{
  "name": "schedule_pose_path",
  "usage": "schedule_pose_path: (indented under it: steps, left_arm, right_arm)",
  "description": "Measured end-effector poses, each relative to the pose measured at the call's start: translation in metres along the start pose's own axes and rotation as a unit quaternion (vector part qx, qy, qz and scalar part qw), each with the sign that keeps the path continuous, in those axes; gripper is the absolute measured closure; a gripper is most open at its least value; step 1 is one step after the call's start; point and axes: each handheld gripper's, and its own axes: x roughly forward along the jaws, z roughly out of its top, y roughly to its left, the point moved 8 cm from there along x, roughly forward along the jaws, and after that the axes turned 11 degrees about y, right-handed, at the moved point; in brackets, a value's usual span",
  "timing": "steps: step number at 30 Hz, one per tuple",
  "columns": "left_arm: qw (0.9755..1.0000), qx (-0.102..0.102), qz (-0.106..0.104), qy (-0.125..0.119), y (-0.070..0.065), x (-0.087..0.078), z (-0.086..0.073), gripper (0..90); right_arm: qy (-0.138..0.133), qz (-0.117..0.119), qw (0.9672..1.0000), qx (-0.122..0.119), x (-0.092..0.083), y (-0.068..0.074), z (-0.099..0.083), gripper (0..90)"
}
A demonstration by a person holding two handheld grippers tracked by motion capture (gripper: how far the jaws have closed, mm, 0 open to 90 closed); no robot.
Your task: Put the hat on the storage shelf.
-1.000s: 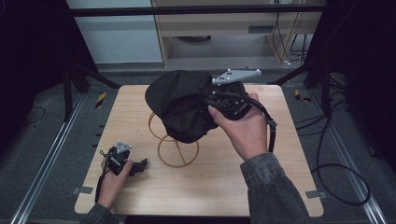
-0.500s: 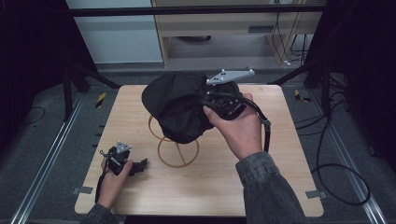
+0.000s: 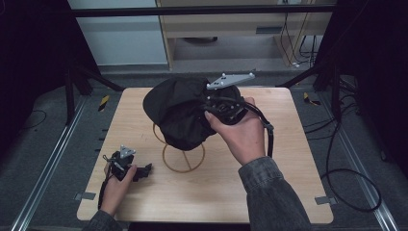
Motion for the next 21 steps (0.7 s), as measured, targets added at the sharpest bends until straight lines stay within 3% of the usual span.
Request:
schedule_pose_path:
  steps: [21]
  left_arm:
    - [1.0,0.0,0.0,0.0,0.0,0.0,0.0,0.0]
  right_arm:
    - [0.028,0.007,0.9996,-0.005,0.029,0.015,-0.011,85.1]
